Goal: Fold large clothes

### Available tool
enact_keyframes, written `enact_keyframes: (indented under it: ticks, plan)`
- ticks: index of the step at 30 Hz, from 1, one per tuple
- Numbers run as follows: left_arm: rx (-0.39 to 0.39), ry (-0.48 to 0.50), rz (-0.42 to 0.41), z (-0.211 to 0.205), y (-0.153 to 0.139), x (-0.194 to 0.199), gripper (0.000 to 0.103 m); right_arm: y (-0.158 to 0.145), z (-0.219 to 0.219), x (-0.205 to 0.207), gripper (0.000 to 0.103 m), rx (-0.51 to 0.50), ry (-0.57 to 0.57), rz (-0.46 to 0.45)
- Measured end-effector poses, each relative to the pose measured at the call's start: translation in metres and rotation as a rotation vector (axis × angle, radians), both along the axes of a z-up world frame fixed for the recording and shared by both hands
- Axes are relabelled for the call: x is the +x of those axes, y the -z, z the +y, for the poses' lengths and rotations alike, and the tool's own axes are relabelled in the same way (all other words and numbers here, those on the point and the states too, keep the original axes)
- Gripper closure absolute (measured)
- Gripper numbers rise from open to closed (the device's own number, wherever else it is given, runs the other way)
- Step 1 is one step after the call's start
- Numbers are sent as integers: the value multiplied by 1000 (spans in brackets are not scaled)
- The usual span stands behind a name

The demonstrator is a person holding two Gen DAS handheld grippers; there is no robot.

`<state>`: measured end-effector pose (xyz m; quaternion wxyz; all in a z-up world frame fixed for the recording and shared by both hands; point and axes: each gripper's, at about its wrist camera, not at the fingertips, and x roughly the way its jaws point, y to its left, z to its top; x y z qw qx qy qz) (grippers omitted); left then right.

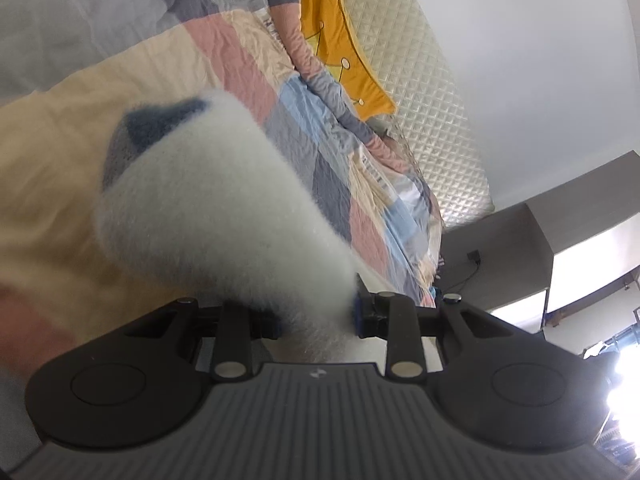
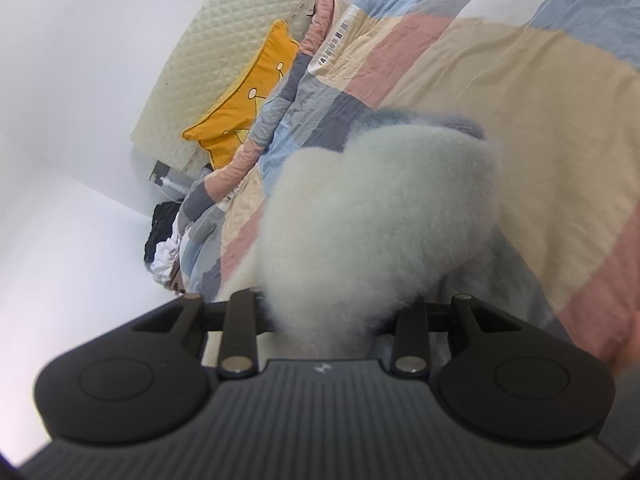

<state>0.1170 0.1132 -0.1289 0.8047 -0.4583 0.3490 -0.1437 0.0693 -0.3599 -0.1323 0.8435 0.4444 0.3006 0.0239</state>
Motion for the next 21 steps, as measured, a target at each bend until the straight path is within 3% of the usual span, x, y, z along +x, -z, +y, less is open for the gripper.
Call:
enact_keyframes:
  ticks: [4, 9, 12, 15, 17, 21]
  plan:
    - [4, 27, 35, -3, 10, -14, 67, 10, -7, -21, 64, 26, -1, 25]
    - [-27, 33, 26, 2, 14, -13, 62, 22, -10, -20, 61, 63, 5, 60]
    - [-43, 40, -6, 4, 6, -4, 53, 14, -12, -14, 54, 92, -17, 15]
    - [-89, 43, -41, 5, -2, 10, 51, 5, -16, -5, 45, 127, -29, -33]
    - [-118, 49, -60, 5, -6, 21, 50, 1, -18, 4, 44, 132, -24, -39]
    - [-98, 60, -79, 1, -12, 48, 50, -2, -21, 25, 44, 141, -12, -44]
